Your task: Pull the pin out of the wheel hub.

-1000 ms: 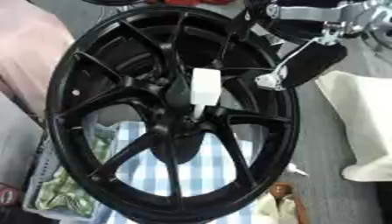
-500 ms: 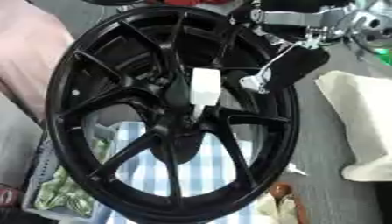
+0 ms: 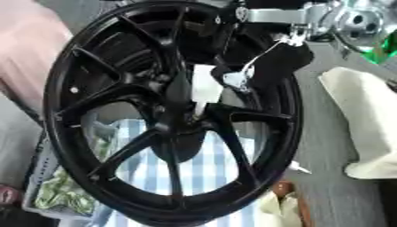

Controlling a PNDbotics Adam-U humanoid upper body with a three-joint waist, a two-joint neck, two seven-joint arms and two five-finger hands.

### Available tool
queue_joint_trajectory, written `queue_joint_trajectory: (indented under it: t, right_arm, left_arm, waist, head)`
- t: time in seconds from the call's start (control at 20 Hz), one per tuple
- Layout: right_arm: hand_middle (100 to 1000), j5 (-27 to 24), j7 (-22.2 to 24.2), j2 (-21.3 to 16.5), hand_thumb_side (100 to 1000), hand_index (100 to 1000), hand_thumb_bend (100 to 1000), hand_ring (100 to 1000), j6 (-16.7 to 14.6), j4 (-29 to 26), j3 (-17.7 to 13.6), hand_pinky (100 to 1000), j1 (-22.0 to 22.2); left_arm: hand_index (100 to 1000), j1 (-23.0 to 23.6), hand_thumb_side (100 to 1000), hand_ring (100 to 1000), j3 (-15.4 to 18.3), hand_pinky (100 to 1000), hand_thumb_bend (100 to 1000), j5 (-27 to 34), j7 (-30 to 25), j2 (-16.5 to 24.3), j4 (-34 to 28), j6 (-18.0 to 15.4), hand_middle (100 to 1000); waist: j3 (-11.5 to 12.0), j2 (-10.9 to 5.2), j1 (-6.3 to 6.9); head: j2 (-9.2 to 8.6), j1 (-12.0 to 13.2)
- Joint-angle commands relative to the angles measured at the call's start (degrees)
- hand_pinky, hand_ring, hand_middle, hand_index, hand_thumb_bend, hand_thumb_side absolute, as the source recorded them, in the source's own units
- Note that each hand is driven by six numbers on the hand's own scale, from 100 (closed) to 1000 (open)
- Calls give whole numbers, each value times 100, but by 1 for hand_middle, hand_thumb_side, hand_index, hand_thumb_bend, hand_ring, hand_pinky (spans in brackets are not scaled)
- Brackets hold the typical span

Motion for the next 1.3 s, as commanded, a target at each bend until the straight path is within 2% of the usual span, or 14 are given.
queue_joint_trajectory:
  t: [0.05, 0.4, 0.75, 1.3]
  right_arm:
    - [740, -76, 38, -82, 448, 917, 190, 916, -27, -51, -48, 858, -119]
    - [778, -28, 208, 0, 473, 921, 186, 939, 0, -51, 35, 870, -229]
    - [791, 12, 350, 56, 459, 924, 210, 948, 5, -51, 95, 877, -309]
    - [800, 286, 645, 168, 422, 924, 269, 960, 346, -51, 331, 889, -229]
  left_arm:
    - [713, -52, 771, 751, 26, 782, 155, 12, -20, 152, -43, -6, 635]
    - [712, -57, 772, 751, 20, 782, 154, 21, -27, 155, -43, -7, 636]
    - [712, -47, 774, 752, 19, 782, 154, 28, -28, 149, -37, -7, 636]
    - [712, -64, 782, 751, -1, 783, 151, 49, -64, 101, -29, 7, 635]
  waist:
    - [-8, -122, 41]
    - [-28, -138, 40]
    - [-61, -148, 30]
    - [-39, -90, 16]
  head:
    - [-13, -15]
    - [4, -18]
    - [43, -20]
    - [14, -36]
